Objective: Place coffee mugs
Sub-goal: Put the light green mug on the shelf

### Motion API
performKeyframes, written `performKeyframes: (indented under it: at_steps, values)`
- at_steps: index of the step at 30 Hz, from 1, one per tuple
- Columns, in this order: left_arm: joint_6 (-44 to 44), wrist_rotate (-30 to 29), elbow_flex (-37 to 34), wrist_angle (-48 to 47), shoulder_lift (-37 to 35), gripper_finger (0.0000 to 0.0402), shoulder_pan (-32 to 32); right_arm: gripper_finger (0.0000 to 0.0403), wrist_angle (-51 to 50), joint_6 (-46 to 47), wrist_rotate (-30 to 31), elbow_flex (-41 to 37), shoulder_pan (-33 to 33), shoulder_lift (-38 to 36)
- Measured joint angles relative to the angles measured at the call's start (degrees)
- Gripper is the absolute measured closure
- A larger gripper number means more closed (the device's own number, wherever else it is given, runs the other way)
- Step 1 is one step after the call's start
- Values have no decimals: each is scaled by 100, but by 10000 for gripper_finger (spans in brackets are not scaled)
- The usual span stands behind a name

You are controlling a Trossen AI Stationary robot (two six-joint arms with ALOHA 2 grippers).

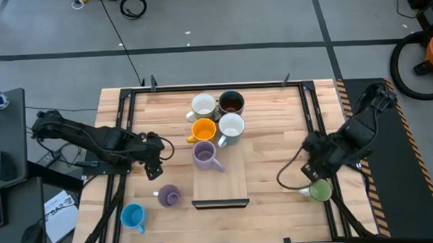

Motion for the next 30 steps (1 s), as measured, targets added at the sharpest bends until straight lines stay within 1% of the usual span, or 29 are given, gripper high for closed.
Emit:
performKeyframes:
  at_steps: [2, 5, 8, 11, 17, 24, 30]
  values:
    - [4, -5, -135, 138, -80, 235, 0, 268, 6, 311, -246, -202, 167, -31]
    - [4, -6, -217, 295, -93, 235, 0, 268, -28, 455, -539, -432, 384, -28]
    - [9, -5, -217, 366, -98, 235, 0, 268, -10, 486, -612, -661, 609, -16]
    - [142, -5, -217, 433, -98, 235, 0, 268, -14, 757, -642, -966, 861, -17]
    - [157, -7, -217, 441, -98, 235, 0, 268, 256, 1285, -1136, -1477, 1323, -27]
    - [153, -7, -217, 453, -98, 235, 0, 268, 827, 1554, -1111, -1912, 1658, -28]
    - [151, -7, -217, 540, -98, 235, 0, 268, 1126, 1557, -1143, -2298, 1733, -25]
